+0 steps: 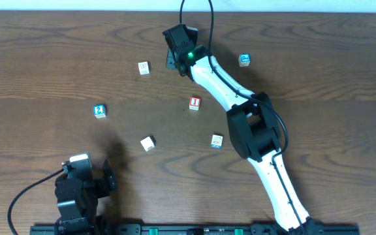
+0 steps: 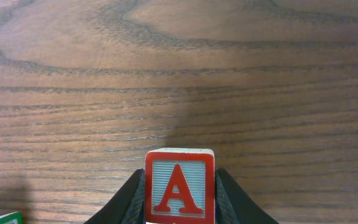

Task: Spell out Ai2
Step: 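Lift the red 'A' block and carry it toward the 'I' block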

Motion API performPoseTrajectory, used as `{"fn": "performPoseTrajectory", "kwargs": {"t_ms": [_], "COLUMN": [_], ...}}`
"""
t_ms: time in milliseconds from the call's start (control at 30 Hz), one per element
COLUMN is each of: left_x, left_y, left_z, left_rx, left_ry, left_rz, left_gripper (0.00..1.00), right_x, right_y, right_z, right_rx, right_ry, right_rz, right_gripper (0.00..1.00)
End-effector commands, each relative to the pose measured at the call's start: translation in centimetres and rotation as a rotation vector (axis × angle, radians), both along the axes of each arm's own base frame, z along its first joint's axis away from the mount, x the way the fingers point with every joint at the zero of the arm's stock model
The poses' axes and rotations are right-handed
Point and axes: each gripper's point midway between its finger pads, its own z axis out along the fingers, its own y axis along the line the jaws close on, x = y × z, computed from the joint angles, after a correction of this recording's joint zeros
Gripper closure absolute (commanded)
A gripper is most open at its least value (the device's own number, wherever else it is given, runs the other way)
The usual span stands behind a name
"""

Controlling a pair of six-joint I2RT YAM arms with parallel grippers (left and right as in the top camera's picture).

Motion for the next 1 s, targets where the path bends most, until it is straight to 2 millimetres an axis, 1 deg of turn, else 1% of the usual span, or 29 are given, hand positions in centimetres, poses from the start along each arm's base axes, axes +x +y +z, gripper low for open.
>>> {"fn": "performPoseTrajectory", "kwargs": {"t_ms": [0,67,167,267,300,500,600,633,767,800,867,933,967], "left_x": [-0.2,-0.2,-0.2,-0.2,-0.2,-0.2,-0.2,-0.2,-0.2,-0.2,-0.2,-0.2,-0.2], "left_y": [0.2,0.2,0.2,0.2,0.2,0.2,0.2,0.2,0.2,0.2,0.2,0.2,0.2], "left_z": [-0.7,-0.7,-0.7,-0.7,-0.7,-0.7,-0.7,-0.7,-0.7,-0.7,-0.7,-0.7,-0.7], "left_rx": [0.013,0.013,0.013,0.013,0.013,0.013,0.013,0.013,0.013,0.013,0.013,0.013,0.013], "left_ry": [0.021,0.021,0.021,0.021,0.020,0.021,0.020,0.021,0.021,0.021,0.020,0.021,0.021], "left_rz": [0.001,0.001,0.001,0.001,0.001,0.001,0.001,0.001,0.001,0.001,0.001,0.001,0.001], "left_gripper": [0.05,0.05,0.05,0.05,0.05,0.05,0.05,0.05,0.05,0.05,0.05,0.05,0.05], "right_x": [0.6,0.6,0.6,0.6,0.5,-1.4,-2.3,-2.7,-4.4,-5.1,-6.4,-7.8,-8.7], "right_y": [-0.8,-0.8,-0.7,-0.3,-0.3,0.1,0.2,0.4,1.2,1.2,1.3,1.1,0.6], "right_z": [0.0,0.2,1.0,2.7,3.3,7.2,9.7,10.8,13.8,14.2,14.4,13.9,13.5], "right_rx": [-0.041,-0.044,-0.044,-0.055,-0.058,-0.067,-0.082,-0.080,-0.049,-0.039,-0.028,-0.033,-0.060], "right_ry": [-0.010,-0.013,-0.022,-0.049,-0.055,-0.055,-0.074,-0.083,-0.094,-0.081,-0.044,0.001,0.025], "right_rz": [0.023,0.030,0.037,0.070,0.077,0.094,0.094,0.099,0.100,0.086,0.060,0.020,-0.024], "right_gripper": [0.76,0.78,0.87,0.97,0.99,0.99,0.99,0.99,0.99,0.99,0.99,0.99,0.98]}}
